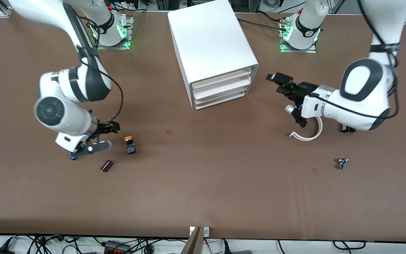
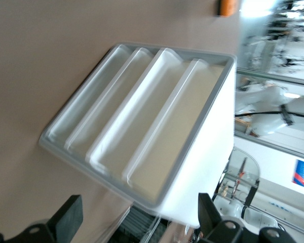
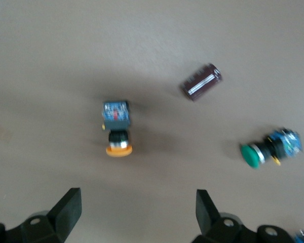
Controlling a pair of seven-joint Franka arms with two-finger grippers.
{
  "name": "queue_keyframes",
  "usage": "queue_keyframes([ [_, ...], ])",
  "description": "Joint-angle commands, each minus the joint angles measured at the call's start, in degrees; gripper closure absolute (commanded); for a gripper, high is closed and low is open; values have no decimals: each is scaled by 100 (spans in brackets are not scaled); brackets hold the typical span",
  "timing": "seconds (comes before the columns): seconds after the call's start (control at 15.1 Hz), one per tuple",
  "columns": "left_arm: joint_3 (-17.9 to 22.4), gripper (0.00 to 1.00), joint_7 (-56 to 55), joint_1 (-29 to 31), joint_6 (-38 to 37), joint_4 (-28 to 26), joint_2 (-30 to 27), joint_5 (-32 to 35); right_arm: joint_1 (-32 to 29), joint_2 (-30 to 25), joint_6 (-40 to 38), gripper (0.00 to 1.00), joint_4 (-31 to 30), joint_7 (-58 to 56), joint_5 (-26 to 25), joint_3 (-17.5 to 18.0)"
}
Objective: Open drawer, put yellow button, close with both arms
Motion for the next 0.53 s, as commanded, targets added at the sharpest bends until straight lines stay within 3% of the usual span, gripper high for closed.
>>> queue_keyframes([
  [0.0, -25, 0, 1129, -185, 467, -646, 227, -916, 25, 413, 505, 0, 67, -67, 20, 114],
  [0.13, -34, 0, 1543, -256, 608, -1085, 255, -1532, 24, 651, 743, 0, 67, -24, 20, 141],
  [0.46, -69, 3, 1660, -458, 679, -1341, 237, -1718, 33, 950, 1192, 0, 67, -15, 266, 255],
])
